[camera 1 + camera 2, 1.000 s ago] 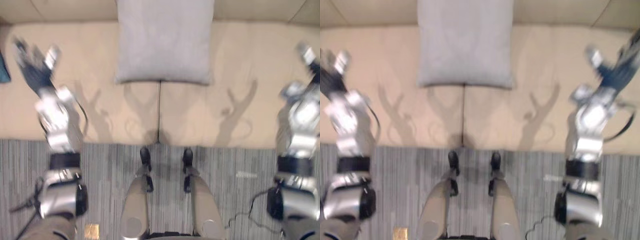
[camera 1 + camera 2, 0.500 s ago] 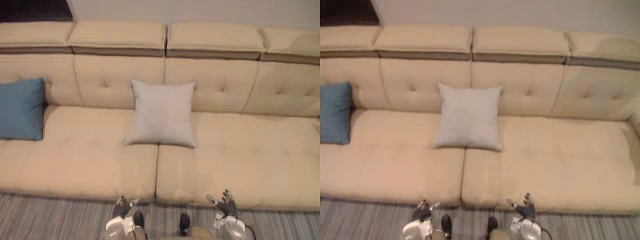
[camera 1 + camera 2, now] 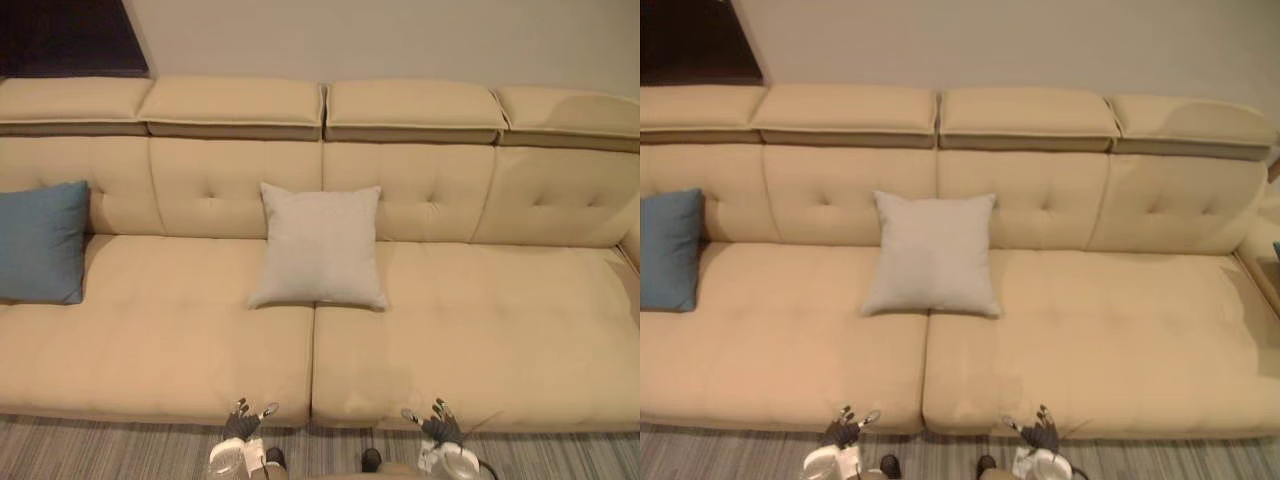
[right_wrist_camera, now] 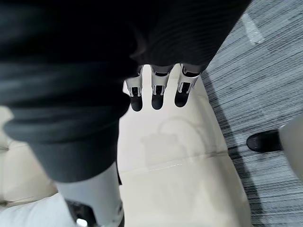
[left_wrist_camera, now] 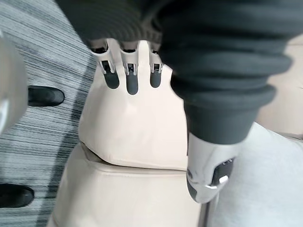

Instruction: Pick up cushions and gather them together orderly.

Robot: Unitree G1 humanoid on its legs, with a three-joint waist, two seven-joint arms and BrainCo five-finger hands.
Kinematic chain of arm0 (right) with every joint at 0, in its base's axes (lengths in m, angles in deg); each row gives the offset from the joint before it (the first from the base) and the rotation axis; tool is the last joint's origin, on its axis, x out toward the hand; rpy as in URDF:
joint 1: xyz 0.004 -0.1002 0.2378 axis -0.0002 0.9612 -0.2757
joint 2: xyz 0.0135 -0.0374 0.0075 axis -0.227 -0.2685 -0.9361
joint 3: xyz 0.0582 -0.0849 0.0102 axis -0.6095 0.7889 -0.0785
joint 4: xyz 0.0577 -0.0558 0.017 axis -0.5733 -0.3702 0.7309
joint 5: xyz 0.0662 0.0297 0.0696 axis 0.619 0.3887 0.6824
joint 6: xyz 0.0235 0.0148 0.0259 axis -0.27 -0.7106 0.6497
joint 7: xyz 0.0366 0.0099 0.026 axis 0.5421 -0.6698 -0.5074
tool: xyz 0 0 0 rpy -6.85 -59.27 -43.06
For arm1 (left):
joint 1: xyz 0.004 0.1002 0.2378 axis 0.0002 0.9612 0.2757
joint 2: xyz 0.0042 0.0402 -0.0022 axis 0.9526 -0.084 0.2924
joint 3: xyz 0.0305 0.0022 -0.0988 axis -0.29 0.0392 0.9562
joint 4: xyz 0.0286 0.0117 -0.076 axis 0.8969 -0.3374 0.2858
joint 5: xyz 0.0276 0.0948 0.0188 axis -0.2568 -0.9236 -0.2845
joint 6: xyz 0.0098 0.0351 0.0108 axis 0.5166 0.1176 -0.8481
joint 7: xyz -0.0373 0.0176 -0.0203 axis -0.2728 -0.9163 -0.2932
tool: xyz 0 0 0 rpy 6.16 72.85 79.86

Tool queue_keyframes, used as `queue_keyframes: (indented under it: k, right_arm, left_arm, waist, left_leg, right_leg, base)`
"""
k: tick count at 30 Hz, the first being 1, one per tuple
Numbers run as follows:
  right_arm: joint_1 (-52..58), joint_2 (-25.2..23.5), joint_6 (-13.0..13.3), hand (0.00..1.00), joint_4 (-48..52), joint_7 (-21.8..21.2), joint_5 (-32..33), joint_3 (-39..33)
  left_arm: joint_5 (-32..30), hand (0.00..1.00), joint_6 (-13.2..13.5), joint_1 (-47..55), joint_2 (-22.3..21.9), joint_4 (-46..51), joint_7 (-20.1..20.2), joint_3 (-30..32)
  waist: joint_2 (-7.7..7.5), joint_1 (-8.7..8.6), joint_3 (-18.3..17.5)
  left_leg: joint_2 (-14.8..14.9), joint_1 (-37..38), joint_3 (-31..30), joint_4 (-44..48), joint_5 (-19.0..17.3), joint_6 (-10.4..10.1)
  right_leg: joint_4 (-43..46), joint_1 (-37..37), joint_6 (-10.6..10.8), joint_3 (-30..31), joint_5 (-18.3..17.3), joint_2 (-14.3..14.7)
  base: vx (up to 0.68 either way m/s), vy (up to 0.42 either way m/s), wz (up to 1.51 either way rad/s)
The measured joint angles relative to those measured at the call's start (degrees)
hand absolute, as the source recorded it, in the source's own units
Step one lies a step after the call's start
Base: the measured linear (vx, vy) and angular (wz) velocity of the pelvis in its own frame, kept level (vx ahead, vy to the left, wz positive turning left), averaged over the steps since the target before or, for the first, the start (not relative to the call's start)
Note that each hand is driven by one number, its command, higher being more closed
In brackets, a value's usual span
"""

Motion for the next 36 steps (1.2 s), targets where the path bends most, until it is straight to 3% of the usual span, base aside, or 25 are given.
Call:
queue_keyframes:
  k: [2,3,4,5,6,7,8,9,11,13,15,17,19,20,21,24,29,36]
  right_arm:
    - [0.26,-0.01,0.01,0.0,-0.3,0.0,0.0,0.78]
    - [-0.5,0.08,0.02,0.0,-0.93,-0.02,0.0,1.34]
    - [-1.43,0.4,0.02,0.0,-1.08,-0.01,-0.01,1.32]
    - [-1.93,0.86,0.07,0.0,-1.02,0.07,0.0,1.23]
    - [-2.16,2.41,0.11,0.0,-0.9,0.52,0.05,1.28]
    - [-2.39,2.63,0.12,0.0,-0.82,0.77,0.05,1.3]
    - [-2.86,2.69,0.12,0.0,-0.87,1.19,0.13,1.29]
    - [-3.47,2.73,0.12,0.0,-0.88,1.39,0.2,1.3]
    - [-4.18,2.87,0.13,0.0,-0.95,2.09,0.56,1.24]
    - [-2.67,2.49,0.08,0.0,-1.4,2.35,2.03,1.17]
    - [-2.71,2.76,0.08,0.0,-1.73,2.56,2.35,0.76]
    - [-2.57,3.02,0.08,0.0,-2.07,2.54,2.33,0.46]
    - [-2.34,2.51,0.06,0.0,-2.21,2.31,2.32,0.51]
    - [-2.32,2.5,0.05,0.0,-2.22,2.29,2.3,0.5]
    - [-2.08,2.3,-0.01,0.0,-2.93,2.17,2.27,0.37]
    - [-0.18,0.04,-0.59,0.0,-4.62,1.69,2.27,-0.43]
    - [0.55,-0.14,-1.15,0.0,-6.96,1.52,2.41,-3.57]
    - [0.37,0.41,-1.11,0.0,-9.02,0.95,2.84,-7.97]
  left_arm:
    - [0.0,0.0,0.02,0.49,0.55,1.15,-0.15,0.02]
    - [0.0,0.0,0.0,0.65,1.14,1.69,-0.17,0.11]
    - [0.0,0.0,-0.11,0.2,1.03,1.68,-0.21,0.12]
    - [0.0,0.0,-0.14,1.1,-0.23,1.7,-0.21,0.06]
    - [0.01,0.0,-0.1,2.38,-1.53,2.22,-0.24,-0.7]
    - [0.0,0.0,0.01,2.42,-1.94,3.06,-0.24,-1.35]
    - [0.01,0.0,0.0,1.79,-1.57,3.38,-0.42,-2.25]
    - [0.0,0.0,-0.01,1.73,-1.56,3.25,-0.66,-2.69]
    - [-0.15,0.0,-0.02,1.49,-2.09,2.76,-0.76,-3.4]
    - [-0.61,0.0,0.05,1.71,-1.73,2.75,-1.03,-4.38]
    - [-1.11,0.0,-0.01,1.49,-1.6,2.75,-1.08,-4.32]
    - [-1.69,0.0,-0.04,1.45,-1.38,2.66,-1.11,-4.23]
    - [-1.73,0.0,-0.21,1.44,-1.54,2.39,-1.26,-3.75]
    - [-1.72,0.0,-0.22,1.44,-1.54,2.35,-1.27,-3.75]
    - [-1.69,0.0,-0.34,1.29,-1.3,1.96,-1.28,-3.69]
    - [-1.62,0.0,-1.02,1.77,-0.53,1.4,-1.67,-2.8]
    - [-1.76,0.0,-1.16,1.21,-0.08,-0.28,-1.64,-2.59]
    - [-4.03,0.0,-1.24,0.32,-0.15,-4.1,-0.96,-2.73]
  waist:
    - [-1.66,0.38,-1.0]
    - [-3.45,0.59,-1.38]
    - [-2.64,0.91,-0.85]
    - [-0.85,1.58,-0.84]
    - [1.07,1.72,-1.34]
    - [0.86,1.83,-1.17]
    - [0.36,2.2,-0.81]
    - [1.43,3.0,-0.27]
    - [3.8,2.36,1.66]
    - [3.22,1.92,1.96]
    - [2.54,1.67,2.26]
    - [1.77,0.7,2.53]
    - [2.16,0.67,2.44]
    - [2.21,0.66,2.45]
    - [2.14,0.69,2.62]
    - [0.53,0.51,1.06]
    - [-0.11,0.09,0.02]
    - [1.88,-0.02,-1.48]
  left_leg:
    - [-0.47,-1.85,-0.79,3.02,-0.03,0.06]
    - [-0.37,-4.47,-1.12,6.73,-0.02,0.09]
    - [0.03,-5.08,-1.21,7.6,-0.07,0.04]
    - [1.25,-5.53,-1.52,6.77,0.17,0.32]
    - [2.57,-6.55,-1.46,5.89,1.88,-0.87]
    - [2.38,-7.35,-1.27,6.09,2.13,-1.28]
    - [2.18,-9.47,-1.32,6.44,3.14,-2.18]
    - [3.04,-11.19,-1.52,5.9,4.62,-2.92]
    - [5.02,-11.09,-3.03,3.38,8.03,-3.3]
    - [5.14,-10.07,-4.8,-1.28,11.96,-4.33]
    - [3.97,-10.07,-4.97,2.68,8.45,-3.43]
    - [2.88,-9.94,-6.39,11.88,0.91,-2.43]
    - [2.1,-7.08,-10.25,15.32,-7.03,-3.69]
    - [1.97,-6.85,-10.49,15.19,-7.51,-3.93]
    - [1.09,-4.98,-11.37,13.2,-10.61,-4.69]
    - [-0.67,-3.56,-8.73,11.13,-10.94,-3.92]
    - [-2.97,-1.69,-7.46,8.42,-11.2,-3.43]
    - [-2.21,1.91,-5.12,8.17,-11.71,-1.72]
  right_leg:
    - [8.57,1.39,1.3,0.53,-1.08,-2.55]
    - [8.01,2.17,3.46,1.73,-2.6,-2.75]
    - [7.62,2.13,3.54,1.58,-2.73,-1.66]
    - [4.41,3.06,3.84,2.07,-3.14,0.34]
    - [0.74,4.96,2.74,2.9,-5.98,1.74]
    - [-0.2,4.49,1.89,3.41,-7.6,1.67]
    - [-3.02,3.82,-0.59,3.17,-10.41,1.86]
    - [-7.61,4.62,-3.1,2.73,-11.68,3.43]
    - [-9.6,5.43,-4.62,0.47,-9.45,5.67]
    - [-10.41,4.5,-6.34,-3.14,-7.76,5.31]
    - [-10.85,3.72,-6.85,-3.54,-6.47,4.24]
    - [-12.22,2.52,-5.93,-2.97,-4.29,2.56]
    - [-12.98,0.75,-4.56,-0.77,-2.66,2.42]
    - [-12.97,0.68,-4.43,-0.66,-2.64,2.45]
    - [-12.83,0.38,-3.27,1.1,-2.27,2.39]
    - [-18.02,1.65,-1.07,3.38,0.98,1.34]
    - [-25.51,4.02,-0.9,7.37,5.34,0.94]
    - [-28.99,5.52,-0.16,12.59,8.04,3.22]
  base:
    - [-0.04,-0.145,0.32]
    - [-0.13,-0.22,0.15]
    - [-0.21,-0.179,-0.03]
    - [-0.19,-0.077,-0.04]
    - [-0.19,-0.086,0.0]
    - [-0.22,-0.176,0.06]
    - [-0.28,-0.204,-0.12]
    - [-0.29,-0.19,-0.12]
    - [-0.29,-0.128,0.16]
    - [-0.38,-0.086,0.43]
    - [-0.24,-0.018,0.21]
    - [-0.22,0.066,0.07]
    - [-0.19,0.217,-0.26]
    - [-0.13,0.253,-0.38]
    - [-0.12,0.189,-0.28]
    - [-0.13,0.226,-0.36]
    - [0.01,0.138,-0.28]
    - [0.15,0.037,-0.48]
